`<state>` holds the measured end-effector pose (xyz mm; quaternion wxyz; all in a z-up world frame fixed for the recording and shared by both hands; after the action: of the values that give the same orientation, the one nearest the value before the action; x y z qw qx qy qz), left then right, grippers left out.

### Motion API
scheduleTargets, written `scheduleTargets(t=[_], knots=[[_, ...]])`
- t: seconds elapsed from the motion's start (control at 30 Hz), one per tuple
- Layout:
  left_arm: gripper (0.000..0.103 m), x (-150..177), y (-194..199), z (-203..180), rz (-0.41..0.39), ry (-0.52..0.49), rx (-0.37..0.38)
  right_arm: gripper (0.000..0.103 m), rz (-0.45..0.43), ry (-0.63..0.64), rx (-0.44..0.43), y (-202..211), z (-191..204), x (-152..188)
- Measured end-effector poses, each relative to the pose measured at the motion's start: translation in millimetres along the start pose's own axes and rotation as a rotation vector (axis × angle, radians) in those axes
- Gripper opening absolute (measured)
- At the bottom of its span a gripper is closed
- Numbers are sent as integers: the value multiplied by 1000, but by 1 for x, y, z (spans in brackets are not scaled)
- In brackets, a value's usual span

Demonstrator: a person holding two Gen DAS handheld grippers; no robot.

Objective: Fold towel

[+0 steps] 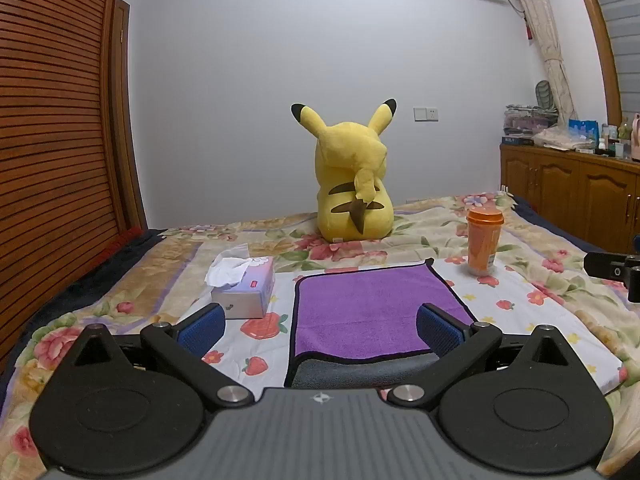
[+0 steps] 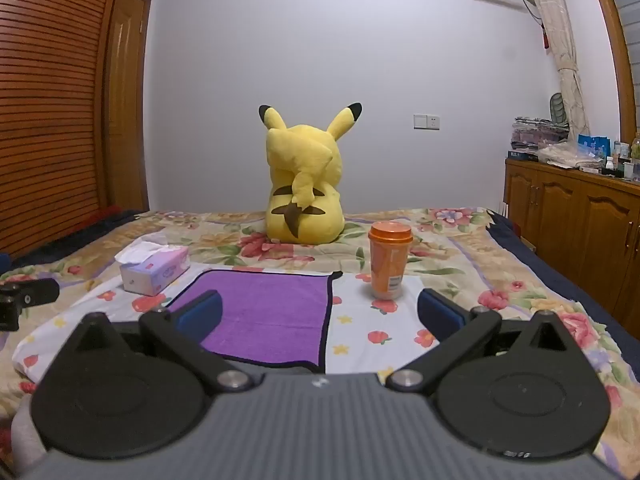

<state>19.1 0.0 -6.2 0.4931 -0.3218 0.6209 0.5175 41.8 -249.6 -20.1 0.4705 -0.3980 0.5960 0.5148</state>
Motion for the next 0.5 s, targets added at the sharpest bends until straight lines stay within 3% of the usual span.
scheduleTargets(t=[0.5], knots=[[103,0,0,0,-2,-3,-1,103,1,-1,0,0,-1,1]])
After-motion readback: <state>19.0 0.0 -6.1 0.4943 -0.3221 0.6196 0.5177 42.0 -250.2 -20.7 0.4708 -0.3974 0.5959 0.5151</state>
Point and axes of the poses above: each gripper's, at about its wrist camera, not at the fingertips, and y roughly against the way its jaws point, z to its left, x to its underside, the point moved 2 cm from there along -y, roughly the way its jaws point, and after that the axes turned 15 degrees about x, right-handed, at the moved point
